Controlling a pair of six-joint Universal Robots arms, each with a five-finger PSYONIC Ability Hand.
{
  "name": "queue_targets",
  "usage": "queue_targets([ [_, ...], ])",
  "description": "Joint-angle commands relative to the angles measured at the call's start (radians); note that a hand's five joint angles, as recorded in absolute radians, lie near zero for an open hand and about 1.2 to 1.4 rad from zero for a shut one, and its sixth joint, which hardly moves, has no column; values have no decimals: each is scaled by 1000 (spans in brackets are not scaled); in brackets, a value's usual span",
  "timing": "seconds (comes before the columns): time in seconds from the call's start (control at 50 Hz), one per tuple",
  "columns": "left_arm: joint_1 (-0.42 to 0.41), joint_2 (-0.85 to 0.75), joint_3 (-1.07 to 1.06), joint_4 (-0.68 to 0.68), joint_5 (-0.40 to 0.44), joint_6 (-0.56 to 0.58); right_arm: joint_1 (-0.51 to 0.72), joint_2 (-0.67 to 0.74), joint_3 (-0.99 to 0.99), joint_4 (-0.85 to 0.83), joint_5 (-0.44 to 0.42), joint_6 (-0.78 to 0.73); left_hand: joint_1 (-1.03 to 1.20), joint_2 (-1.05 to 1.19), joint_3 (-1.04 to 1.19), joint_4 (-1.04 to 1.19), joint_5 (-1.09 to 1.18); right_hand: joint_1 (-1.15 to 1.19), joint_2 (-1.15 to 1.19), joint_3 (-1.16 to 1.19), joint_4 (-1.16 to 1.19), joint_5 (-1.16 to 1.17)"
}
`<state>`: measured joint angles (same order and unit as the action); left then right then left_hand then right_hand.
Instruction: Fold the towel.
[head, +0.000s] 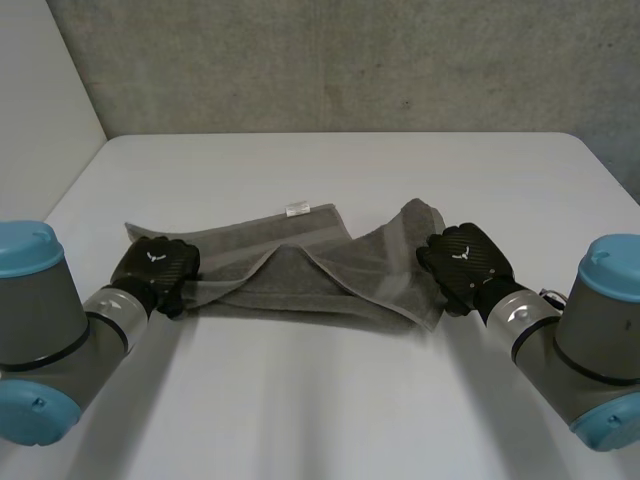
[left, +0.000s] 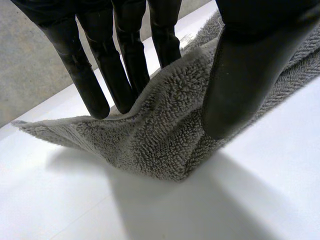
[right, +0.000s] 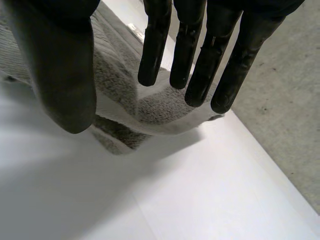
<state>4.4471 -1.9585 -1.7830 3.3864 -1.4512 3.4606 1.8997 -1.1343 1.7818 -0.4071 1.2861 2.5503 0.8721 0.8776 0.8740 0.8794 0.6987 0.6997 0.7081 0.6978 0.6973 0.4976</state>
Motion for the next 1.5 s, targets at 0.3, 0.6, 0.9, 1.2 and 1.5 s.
queue_targets([
  [0.3,8,-89,57,113,-5,2,-2,-2,85,-81,-4,-18,-215,-221,-217,-223,-216,-288,-297,-287,-286,-261],
  [0.6,8,-135,100,117,-5,2,2,-177,278,-82,-1,1,-224,-230,-226,-231,-225,-292,-300,-290,-289,-264],
  [0.9,23,-172,126,119,-5,3,45,-67,237,-185,58,59,-212,-218,-214,-220,-214,-119,-127,-117,-117,-91],
  [1.2,23,-180,129,114,-3,31,99,-9,189,-188,64,140,-95,-100,-97,-102,-96,-10,-18,-8,-8,18],
  [1.5,23,-188,180,116,-5,64,107,-38,99,-182,99,149,524,519,522,517,523,697,688,698,699,724],
])
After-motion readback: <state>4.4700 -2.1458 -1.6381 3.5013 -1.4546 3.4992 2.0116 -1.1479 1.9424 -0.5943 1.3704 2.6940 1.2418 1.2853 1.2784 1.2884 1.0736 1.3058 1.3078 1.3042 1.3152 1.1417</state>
